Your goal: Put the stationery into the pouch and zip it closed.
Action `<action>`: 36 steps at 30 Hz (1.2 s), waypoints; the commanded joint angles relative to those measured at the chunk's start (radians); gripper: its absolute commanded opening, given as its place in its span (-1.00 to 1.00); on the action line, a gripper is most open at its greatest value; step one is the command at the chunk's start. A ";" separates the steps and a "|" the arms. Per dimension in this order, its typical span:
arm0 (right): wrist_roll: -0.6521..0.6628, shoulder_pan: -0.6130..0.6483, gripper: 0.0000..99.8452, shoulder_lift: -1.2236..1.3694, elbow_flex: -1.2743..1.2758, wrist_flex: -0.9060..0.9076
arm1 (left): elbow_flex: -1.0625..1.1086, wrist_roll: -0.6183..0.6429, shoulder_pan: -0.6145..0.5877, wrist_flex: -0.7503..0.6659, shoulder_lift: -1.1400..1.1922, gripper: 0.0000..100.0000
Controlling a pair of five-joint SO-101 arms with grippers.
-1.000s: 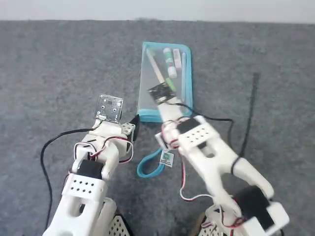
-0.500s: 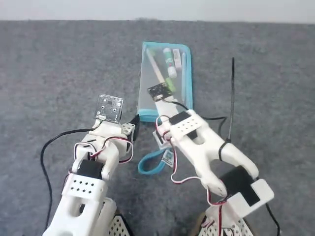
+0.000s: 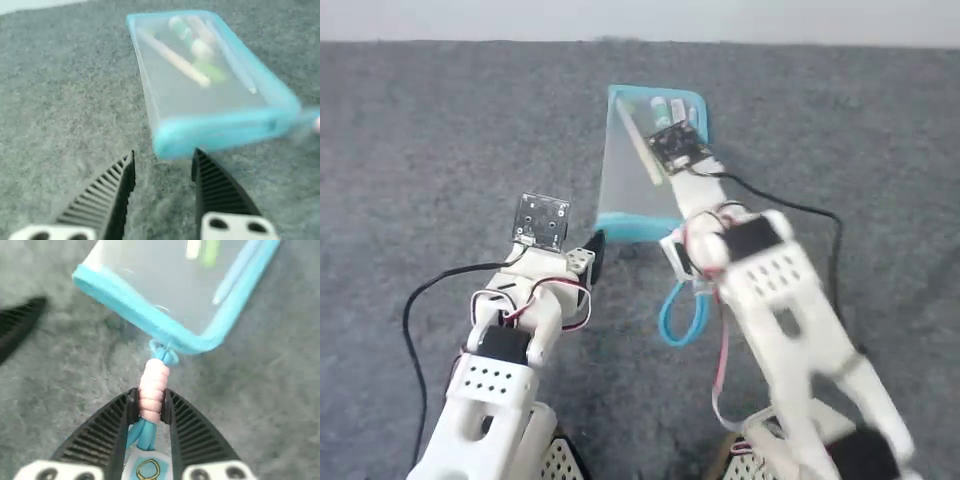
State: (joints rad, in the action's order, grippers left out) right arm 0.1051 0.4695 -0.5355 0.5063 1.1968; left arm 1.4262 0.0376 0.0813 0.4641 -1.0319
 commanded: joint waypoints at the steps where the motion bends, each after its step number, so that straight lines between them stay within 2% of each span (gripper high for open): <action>1: 0.035 -0.007 -0.99 -0.205 -0.043 0.076 | -0.018 -0.044 -0.005 -0.034 0.008 -0.53; 6: 0.038 0.028 -0.99 -0.306 -0.044 0.117 | -0.018 -0.046 -0.012 -0.035 0.008 -0.50; 12: 0.068 0.073 -0.99 -0.323 -0.054 0.196 | -0.050 -0.046 -0.118 -0.038 0.008 -0.50; 23: 0.121 0.079 -0.99 -0.332 -0.176 0.311 | -0.048 -0.071 -0.106 -0.057 0.008 -0.50; 30: 0.124 0.232 -0.99 -0.332 -0.201 0.366 | -0.039 -0.074 -0.104 -0.101 0.009 -0.50; 36: 0.178 0.252 -0.99 -0.389 -0.201 0.398 | -0.038 -0.075 -0.074 -0.103 0.009 -0.50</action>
State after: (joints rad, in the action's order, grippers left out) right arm 0.2478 0.7043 -0.8424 0.3682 1.5727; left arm 1.4262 -0.0269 -0.0215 0.3936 -1.0319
